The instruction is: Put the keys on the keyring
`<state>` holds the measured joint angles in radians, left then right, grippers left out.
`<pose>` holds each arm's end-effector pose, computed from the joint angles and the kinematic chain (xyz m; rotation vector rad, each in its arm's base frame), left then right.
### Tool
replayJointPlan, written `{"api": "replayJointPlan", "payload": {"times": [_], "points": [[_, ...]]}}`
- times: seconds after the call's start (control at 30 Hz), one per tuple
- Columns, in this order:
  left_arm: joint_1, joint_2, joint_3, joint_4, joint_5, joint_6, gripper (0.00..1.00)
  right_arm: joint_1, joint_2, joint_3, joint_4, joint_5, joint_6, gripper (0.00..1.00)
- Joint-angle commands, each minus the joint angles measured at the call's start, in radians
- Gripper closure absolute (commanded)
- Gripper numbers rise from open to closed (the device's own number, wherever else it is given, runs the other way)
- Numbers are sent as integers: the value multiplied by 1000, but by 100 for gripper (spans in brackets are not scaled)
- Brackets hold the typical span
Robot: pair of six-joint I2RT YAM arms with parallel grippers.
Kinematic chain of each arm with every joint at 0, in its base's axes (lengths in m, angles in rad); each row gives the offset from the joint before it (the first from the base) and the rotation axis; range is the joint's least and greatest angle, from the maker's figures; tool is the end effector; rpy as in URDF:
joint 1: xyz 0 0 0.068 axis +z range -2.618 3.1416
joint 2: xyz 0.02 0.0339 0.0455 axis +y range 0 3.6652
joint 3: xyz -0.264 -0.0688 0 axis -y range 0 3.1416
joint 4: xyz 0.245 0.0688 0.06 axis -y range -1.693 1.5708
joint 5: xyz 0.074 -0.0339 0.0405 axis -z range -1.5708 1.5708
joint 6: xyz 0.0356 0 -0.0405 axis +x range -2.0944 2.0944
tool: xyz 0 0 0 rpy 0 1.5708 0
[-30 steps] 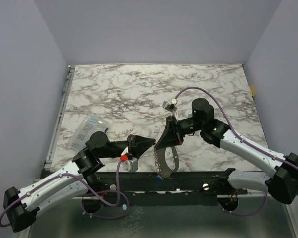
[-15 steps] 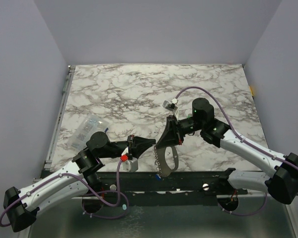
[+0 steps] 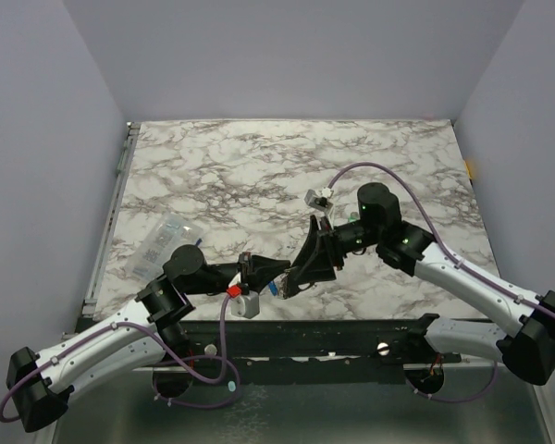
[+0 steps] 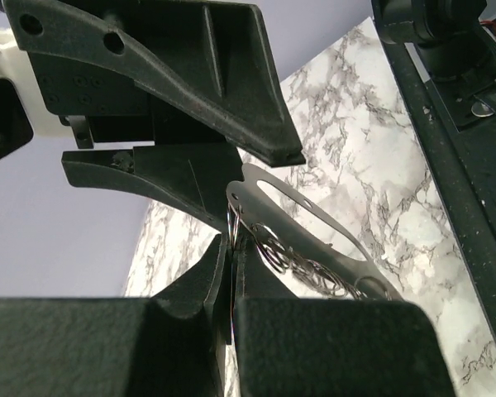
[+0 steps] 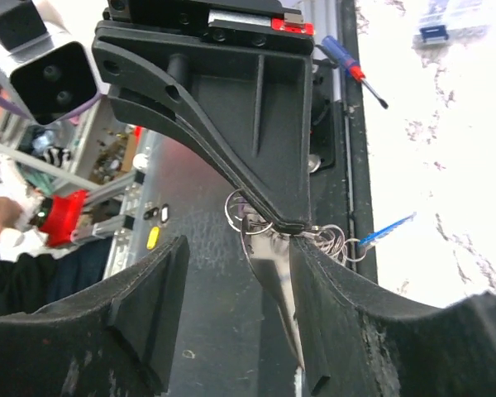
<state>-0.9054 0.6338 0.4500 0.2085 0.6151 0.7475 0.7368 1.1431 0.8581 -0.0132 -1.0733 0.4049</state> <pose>0.0840 -0.1402 0.2866 1.4380 0.6588 -0.5978 0.1637 0.1908 0.3157 -1.1521 1.7583 1.7316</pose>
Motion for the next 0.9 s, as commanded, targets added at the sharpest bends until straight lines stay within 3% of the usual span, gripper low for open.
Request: {"api": "replayJointPlan", "payload": {"times": [0.0, 0.07, 0.3, 0.4, 0.67, 0.87], "points": [[-6, -14, 12, 39, -2, -20, 100, 3, -47, 74, -198, 166, -161, 39], [-5, -28, 1, 43, -21, -9, 100, 3, -84, 85, -237, 299, -175, 37], [-6, -88, -48, 104, -109, 54, 100, 3, -234, -4, -213, 1118, -82, 22], [-6, -100, -60, 151, -108, 47, 100, 2, -210, -25, -282, 1413, 3, 14], [-5, -123, -94, 230, -101, 33, 100, -3, 150, 121, -571, 1597, 103, 12], [-6, -147, -128, 232, -104, 3, 100, -112, 329, 175, -548, 1554, 117, 22]]}}
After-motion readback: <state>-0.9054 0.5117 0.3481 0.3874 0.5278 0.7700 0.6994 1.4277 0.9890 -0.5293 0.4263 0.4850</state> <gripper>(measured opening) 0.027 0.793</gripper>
